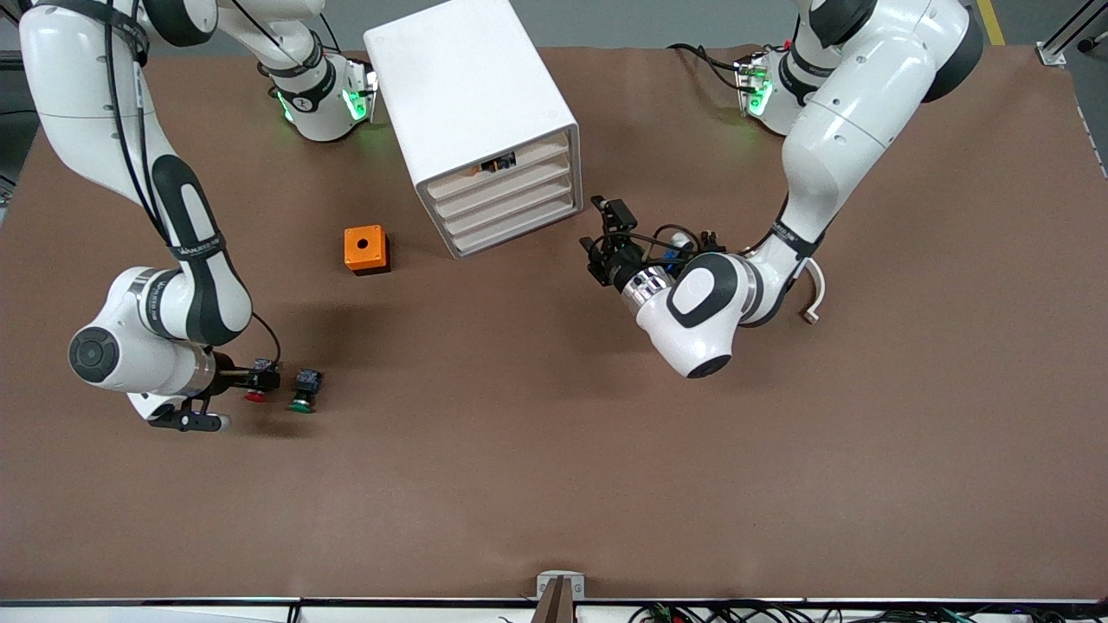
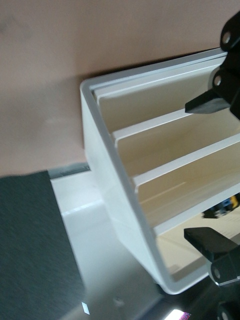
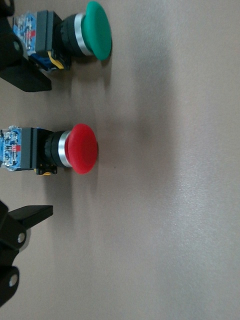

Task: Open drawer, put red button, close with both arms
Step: 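Grasp the red button with the right gripper while the left gripper hooks the drawer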

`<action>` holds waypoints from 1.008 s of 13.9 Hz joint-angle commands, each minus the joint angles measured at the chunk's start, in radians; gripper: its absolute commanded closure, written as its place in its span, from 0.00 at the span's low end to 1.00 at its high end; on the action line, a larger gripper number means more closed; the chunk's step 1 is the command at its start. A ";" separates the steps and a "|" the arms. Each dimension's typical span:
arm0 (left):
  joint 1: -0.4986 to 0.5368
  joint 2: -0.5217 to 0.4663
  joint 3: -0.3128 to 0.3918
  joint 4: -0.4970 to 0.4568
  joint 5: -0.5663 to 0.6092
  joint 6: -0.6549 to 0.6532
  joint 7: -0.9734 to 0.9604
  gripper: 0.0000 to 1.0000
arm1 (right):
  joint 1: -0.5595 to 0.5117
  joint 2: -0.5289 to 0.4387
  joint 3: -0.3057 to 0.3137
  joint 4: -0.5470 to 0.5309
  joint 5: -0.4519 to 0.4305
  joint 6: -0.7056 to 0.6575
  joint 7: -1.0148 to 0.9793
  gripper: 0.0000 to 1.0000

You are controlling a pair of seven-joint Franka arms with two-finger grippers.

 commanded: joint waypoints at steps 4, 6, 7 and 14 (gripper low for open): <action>-0.038 0.088 -0.022 0.047 -0.078 0.033 -0.159 0.08 | -0.005 -0.001 0.002 -0.022 0.017 0.000 0.005 0.60; -0.075 0.088 -0.022 0.047 -0.089 0.031 -0.162 0.27 | -0.006 -0.001 0.002 -0.022 0.017 0.000 0.007 0.90; -0.095 0.088 -0.022 0.049 -0.091 0.027 -0.162 0.33 | -0.006 -0.001 0.002 -0.022 0.017 0.000 0.007 1.00; -0.184 0.095 -0.023 0.039 -0.104 0.002 -0.188 0.50 | -0.003 -0.010 0.002 -0.012 0.054 -0.005 -0.006 1.00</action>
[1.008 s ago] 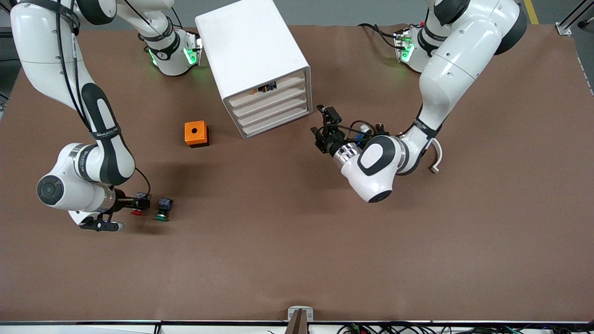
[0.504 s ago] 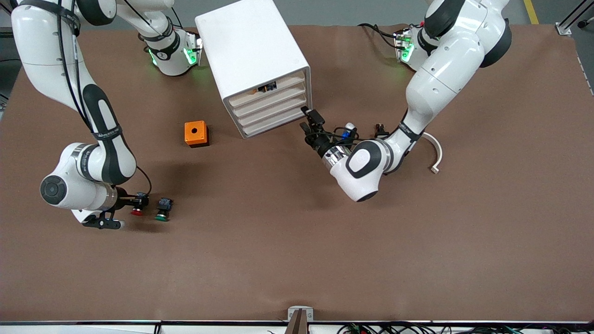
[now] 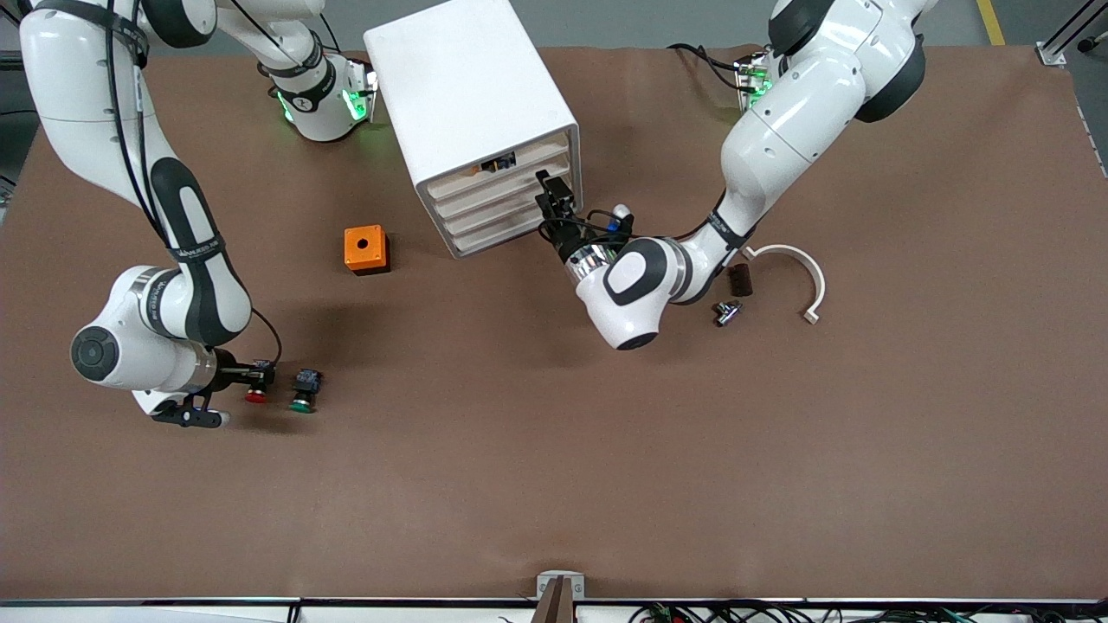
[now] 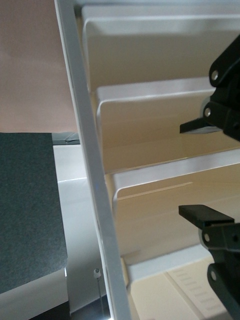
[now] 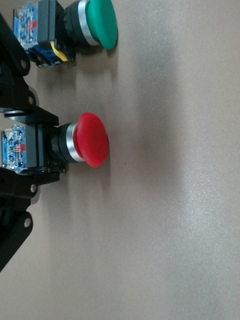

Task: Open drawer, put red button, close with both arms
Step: 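Pull the drawer open with the left gripper while the right gripper lifts the button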

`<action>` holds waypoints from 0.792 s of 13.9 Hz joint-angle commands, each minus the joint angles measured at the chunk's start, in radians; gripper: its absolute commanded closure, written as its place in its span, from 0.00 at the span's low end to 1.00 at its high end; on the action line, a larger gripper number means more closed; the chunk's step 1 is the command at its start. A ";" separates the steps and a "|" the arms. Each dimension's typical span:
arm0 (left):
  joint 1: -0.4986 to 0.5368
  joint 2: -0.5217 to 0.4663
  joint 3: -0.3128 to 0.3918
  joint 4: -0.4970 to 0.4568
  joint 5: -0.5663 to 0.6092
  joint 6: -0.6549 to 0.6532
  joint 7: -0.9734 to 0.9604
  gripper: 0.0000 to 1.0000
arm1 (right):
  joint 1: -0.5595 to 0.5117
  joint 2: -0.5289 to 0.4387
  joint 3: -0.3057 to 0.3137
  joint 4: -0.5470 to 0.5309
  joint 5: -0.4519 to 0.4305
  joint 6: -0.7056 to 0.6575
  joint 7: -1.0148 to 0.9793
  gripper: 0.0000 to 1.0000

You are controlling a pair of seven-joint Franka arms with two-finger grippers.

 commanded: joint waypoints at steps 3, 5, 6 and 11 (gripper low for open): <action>-0.037 0.022 -0.004 0.011 -0.018 -0.018 -0.024 0.70 | 0.014 -0.036 0.007 0.010 0.016 -0.009 -0.006 1.00; -0.046 0.024 -0.004 0.011 -0.018 -0.018 -0.024 0.76 | 0.031 -0.042 0.007 0.025 0.018 -0.056 0.005 1.00; -0.046 0.025 -0.004 0.011 -0.018 -0.018 -0.024 0.80 | 0.032 -0.041 0.007 0.045 0.018 -0.087 0.007 1.00; -0.040 0.027 -0.004 0.011 -0.020 -0.018 -0.026 0.88 | 0.057 -0.062 0.007 0.124 0.020 -0.254 0.106 1.00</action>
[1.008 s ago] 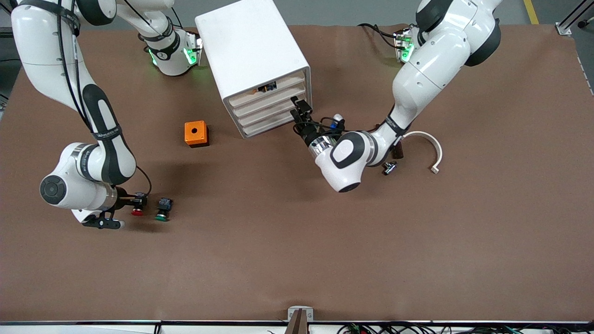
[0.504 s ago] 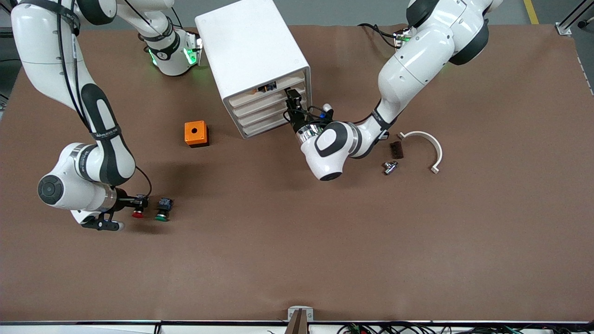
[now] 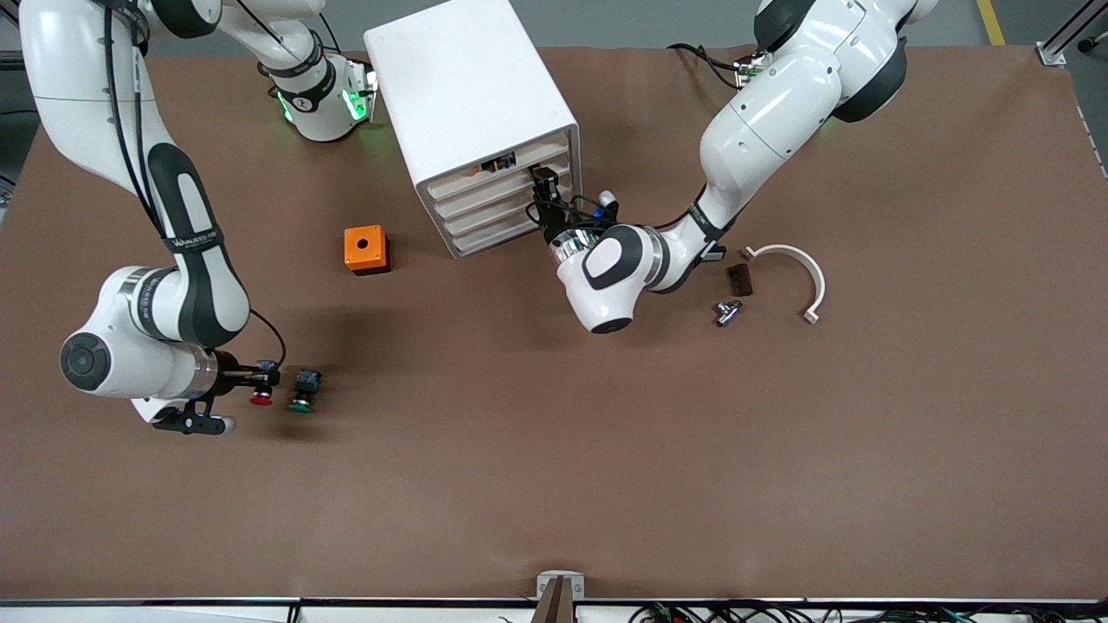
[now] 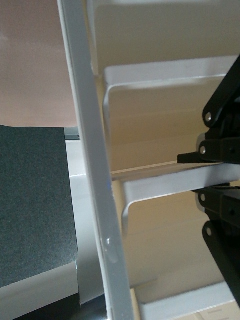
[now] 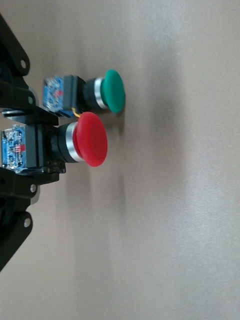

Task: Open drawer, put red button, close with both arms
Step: 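Pull the drawer open with the left gripper while the right gripper lifts the button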

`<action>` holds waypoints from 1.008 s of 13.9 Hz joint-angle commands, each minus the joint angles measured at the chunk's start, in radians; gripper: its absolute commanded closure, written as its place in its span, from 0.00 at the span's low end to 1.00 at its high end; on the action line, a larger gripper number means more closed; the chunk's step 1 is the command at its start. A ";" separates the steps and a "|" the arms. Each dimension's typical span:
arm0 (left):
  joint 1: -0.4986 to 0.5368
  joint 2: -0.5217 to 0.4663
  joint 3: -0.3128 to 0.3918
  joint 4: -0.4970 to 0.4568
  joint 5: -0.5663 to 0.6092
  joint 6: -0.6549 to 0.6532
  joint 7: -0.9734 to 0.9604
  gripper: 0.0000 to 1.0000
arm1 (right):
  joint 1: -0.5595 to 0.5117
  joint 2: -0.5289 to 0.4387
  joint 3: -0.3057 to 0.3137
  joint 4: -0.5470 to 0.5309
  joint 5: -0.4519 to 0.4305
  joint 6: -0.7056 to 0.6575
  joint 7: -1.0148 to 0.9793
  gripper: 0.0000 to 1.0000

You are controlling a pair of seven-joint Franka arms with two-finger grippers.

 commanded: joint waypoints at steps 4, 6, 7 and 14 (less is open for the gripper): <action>0.012 0.011 0.005 0.015 -0.019 -0.012 -0.018 0.88 | 0.066 -0.084 0.000 0.024 0.016 -0.153 0.182 1.00; 0.032 0.011 0.005 0.016 -0.019 -0.012 -0.019 0.88 | 0.089 -0.110 0.000 0.024 0.016 -0.193 0.253 1.00; 0.043 0.011 0.005 0.018 -0.019 -0.010 -0.018 0.88 | 0.100 -0.127 0.002 0.024 0.016 -0.216 0.292 1.00; 0.113 0.005 0.031 0.025 -0.016 -0.003 -0.018 0.87 | 0.164 -0.204 0.003 0.024 0.160 -0.375 0.527 1.00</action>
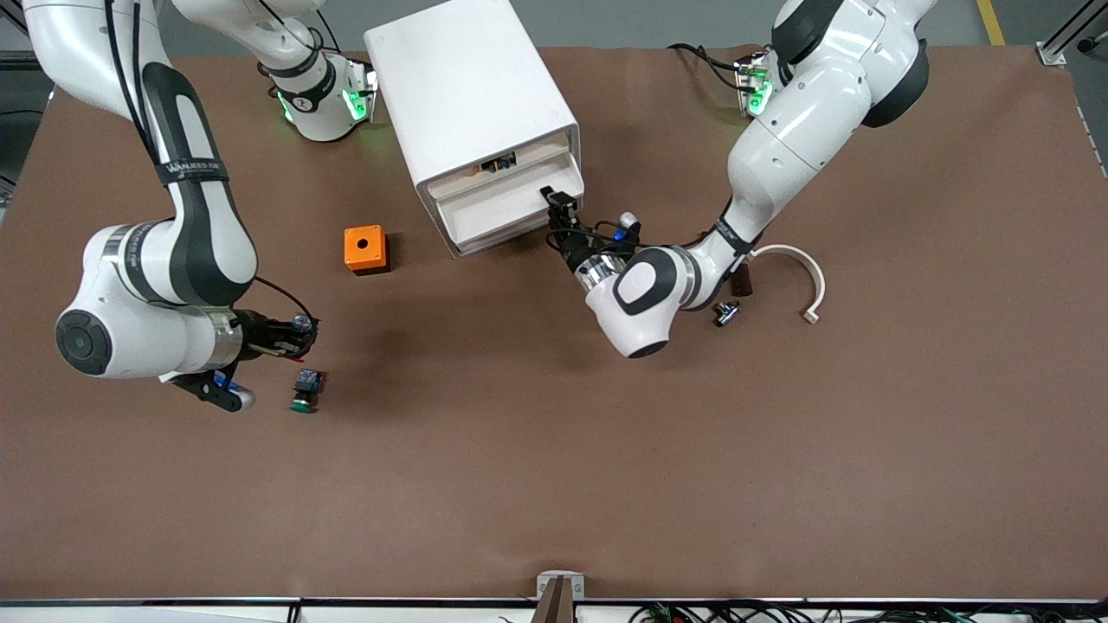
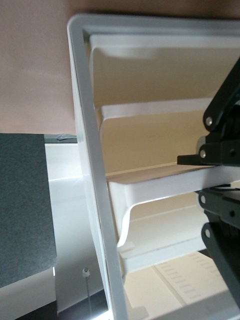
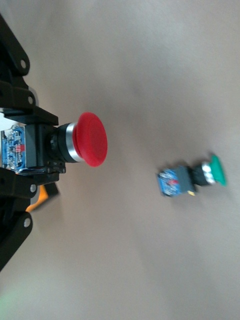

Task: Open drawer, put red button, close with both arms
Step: 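Pull the drawer open with the left gripper while the right gripper lifts the button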

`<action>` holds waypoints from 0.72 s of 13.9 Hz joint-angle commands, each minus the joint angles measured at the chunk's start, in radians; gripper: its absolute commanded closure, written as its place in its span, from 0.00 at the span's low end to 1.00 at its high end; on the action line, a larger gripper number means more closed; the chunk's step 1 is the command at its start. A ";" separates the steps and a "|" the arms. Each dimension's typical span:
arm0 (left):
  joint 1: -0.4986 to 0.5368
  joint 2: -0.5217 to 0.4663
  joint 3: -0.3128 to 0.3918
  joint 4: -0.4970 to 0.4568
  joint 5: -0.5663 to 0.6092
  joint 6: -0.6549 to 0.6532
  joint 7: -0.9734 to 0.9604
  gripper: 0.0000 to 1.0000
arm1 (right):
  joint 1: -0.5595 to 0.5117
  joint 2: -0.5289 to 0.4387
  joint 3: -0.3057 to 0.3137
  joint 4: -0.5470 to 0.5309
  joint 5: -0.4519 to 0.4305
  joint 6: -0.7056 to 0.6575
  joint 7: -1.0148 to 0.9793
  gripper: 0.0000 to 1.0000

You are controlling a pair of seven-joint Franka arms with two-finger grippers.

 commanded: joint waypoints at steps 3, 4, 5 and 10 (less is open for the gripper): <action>0.041 0.005 0.032 0.037 -0.011 -0.003 -0.015 0.86 | 0.090 -0.092 -0.003 -0.013 0.039 -0.091 0.265 1.00; 0.051 0.005 0.033 0.043 -0.010 -0.003 -0.015 0.85 | 0.101 -0.103 -0.003 -0.013 0.039 -0.106 0.317 1.00; 0.060 0.005 0.037 0.051 -0.010 -0.003 -0.015 0.85 | 0.127 -0.118 -0.003 -0.013 0.039 -0.117 0.367 1.00; 0.109 0.002 0.038 0.053 0.000 0.007 -0.006 0.82 | 0.224 -0.147 -0.003 -0.021 0.041 -0.140 0.621 1.00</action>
